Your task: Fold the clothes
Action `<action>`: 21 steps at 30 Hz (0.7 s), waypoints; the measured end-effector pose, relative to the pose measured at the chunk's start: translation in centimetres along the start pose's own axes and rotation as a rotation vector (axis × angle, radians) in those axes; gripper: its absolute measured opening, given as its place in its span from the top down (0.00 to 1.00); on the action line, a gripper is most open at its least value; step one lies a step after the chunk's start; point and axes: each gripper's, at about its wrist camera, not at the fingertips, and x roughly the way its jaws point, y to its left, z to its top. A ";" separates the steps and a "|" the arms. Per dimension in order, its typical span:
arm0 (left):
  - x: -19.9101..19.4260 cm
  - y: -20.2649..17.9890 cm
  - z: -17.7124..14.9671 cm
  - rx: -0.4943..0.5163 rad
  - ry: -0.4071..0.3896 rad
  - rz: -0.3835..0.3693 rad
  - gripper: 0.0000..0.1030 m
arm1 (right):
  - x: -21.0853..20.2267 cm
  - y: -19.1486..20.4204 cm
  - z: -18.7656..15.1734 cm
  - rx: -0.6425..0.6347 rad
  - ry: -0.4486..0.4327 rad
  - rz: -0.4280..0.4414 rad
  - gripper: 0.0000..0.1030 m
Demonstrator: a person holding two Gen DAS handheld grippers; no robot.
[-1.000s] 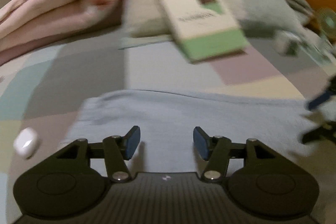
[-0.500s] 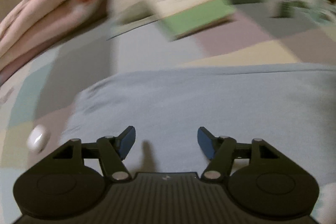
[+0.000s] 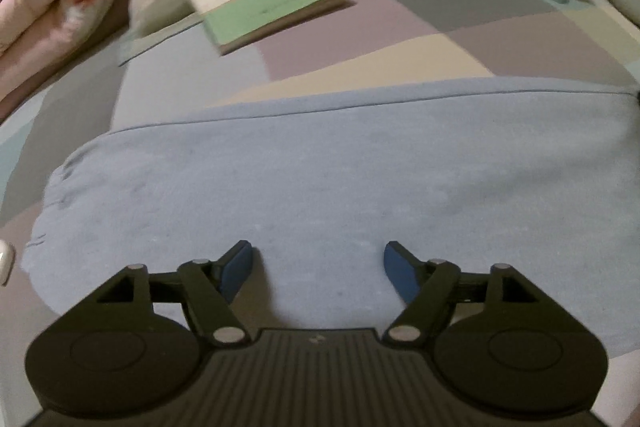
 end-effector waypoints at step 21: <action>-1.8 -0.8 3.1 0.097 -0.020 -0.005 0.25 | -5.0 -4.8 -2.4 -0.040 0.092 0.001 0.00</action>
